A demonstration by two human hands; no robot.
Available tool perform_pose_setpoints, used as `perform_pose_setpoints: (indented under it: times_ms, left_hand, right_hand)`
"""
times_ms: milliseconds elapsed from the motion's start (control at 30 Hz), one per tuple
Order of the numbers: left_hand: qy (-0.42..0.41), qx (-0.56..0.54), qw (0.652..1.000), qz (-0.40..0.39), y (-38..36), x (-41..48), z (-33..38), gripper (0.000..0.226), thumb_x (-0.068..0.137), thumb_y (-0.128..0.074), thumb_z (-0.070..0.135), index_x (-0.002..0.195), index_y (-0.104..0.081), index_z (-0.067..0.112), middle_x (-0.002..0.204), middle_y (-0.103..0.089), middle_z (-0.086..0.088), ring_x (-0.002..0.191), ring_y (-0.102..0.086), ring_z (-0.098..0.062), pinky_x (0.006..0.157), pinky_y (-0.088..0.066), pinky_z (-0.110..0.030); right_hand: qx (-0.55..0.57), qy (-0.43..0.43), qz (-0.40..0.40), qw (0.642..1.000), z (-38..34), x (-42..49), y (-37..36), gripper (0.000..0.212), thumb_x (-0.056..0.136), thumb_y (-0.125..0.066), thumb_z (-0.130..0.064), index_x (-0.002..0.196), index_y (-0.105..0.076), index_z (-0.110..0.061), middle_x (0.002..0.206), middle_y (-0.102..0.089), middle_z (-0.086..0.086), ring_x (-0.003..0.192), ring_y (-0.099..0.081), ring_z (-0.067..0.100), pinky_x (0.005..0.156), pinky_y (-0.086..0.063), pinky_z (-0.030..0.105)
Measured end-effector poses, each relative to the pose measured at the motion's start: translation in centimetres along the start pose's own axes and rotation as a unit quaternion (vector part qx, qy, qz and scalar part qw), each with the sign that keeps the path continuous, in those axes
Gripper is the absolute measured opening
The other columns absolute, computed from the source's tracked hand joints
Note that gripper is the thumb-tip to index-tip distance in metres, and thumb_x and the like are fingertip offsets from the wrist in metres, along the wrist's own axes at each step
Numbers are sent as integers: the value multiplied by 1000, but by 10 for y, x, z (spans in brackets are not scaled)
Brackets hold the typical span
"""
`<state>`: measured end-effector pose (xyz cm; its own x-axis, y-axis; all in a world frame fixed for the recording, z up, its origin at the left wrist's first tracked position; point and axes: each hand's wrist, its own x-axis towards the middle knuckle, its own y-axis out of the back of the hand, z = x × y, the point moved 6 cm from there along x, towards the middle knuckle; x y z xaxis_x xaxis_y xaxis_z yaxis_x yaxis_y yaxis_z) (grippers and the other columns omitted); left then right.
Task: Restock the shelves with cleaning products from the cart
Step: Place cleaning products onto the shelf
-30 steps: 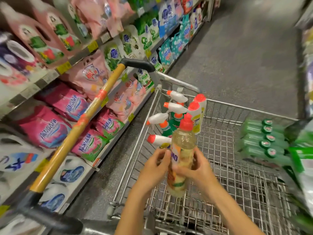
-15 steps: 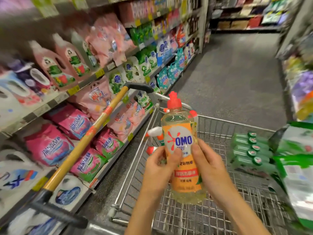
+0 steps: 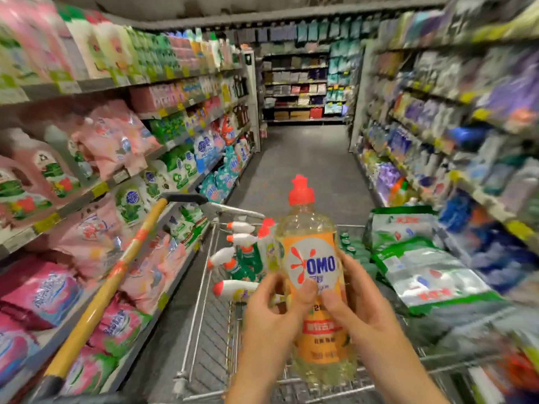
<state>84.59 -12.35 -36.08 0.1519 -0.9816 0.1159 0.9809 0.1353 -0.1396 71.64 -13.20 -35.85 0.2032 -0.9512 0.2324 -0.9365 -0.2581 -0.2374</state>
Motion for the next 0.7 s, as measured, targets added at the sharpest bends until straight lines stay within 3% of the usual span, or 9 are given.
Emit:
perform_pose_setpoints:
  times_ms: [167,300,400,500,600,667,700]
  left_hand:
    - [9,-10,991,-135,-32,-61,11,58,56,-75,54,98,-66,15,94,-74,0,83,-72,-16,65,-56,-23]
    - [20,-25,970,-242,-70,-121,24,47,64,-77,44,99,-65,15,92,-74,5,80,-72,-14,62,-55,-20]
    - [23,-42,950,-309,-101,-168,33,52,59,-78,47,98,-65,15,91,-74,7,80,-72,-12,63,-54,-19]
    - [-3,-50,928,-369,-133,-218,46,55,55,-75,52,95,-66,15,88,-74,10,79,-69,-1,64,-50,-10]
    - [-16,-56,906,-420,-165,-263,56,41,60,-76,43,91,-67,18,85,-74,12,76,-67,4,62,-48,-7]
    - [-29,-58,888,-456,-187,-297,65,43,64,-78,47,93,-68,15,86,-74,8,76,-68,0,63,-50,-11]
    - [-27,-61,881,-469,-199,-315,68,44,69,-78,48,93,-68,12,85,-75,6,72,-69,-1,61,-50,-12]
  right_hand:
    - [-24,43,118,992,-40,-93,9,71,53,-87,-56,118,-63,-43,113,-71,-5,101,-69,12,73,-55,20]
    - [-42,77,227,970,-74,-175,23,63,64,-80,-36,123,-59,-31,109,-73,-5,97,-70,11,70,-55,18]
    - [-76,95,295,948,-104,-235,27,79,53,-87,-54,123,-60,-30,112,-72,-5,100,-69,10,71,-55,17]
    - [-105,116,366,918,-131,-297,33,81,43,-88,-62,117,-64,-37,111,-72,-7,99,-69,9,71,-55,16]
    - [-121,151,428,883,-154,-356,44,69,56,-86,-48,119,-61,-30,106,-73,-10,95,-70,5,69,-54,13]
    - [-142,165,462,860,-167,-396,52,62,62,-75,-26,121,-57,-26,102,-74,-12,92,-70,4,68,-53,12]
    - [-152,168,475,850,-174,-416,54,63,61,-74,-25,121,-57,-27,102,-74,-14,92,-69,3,68,-52,12]
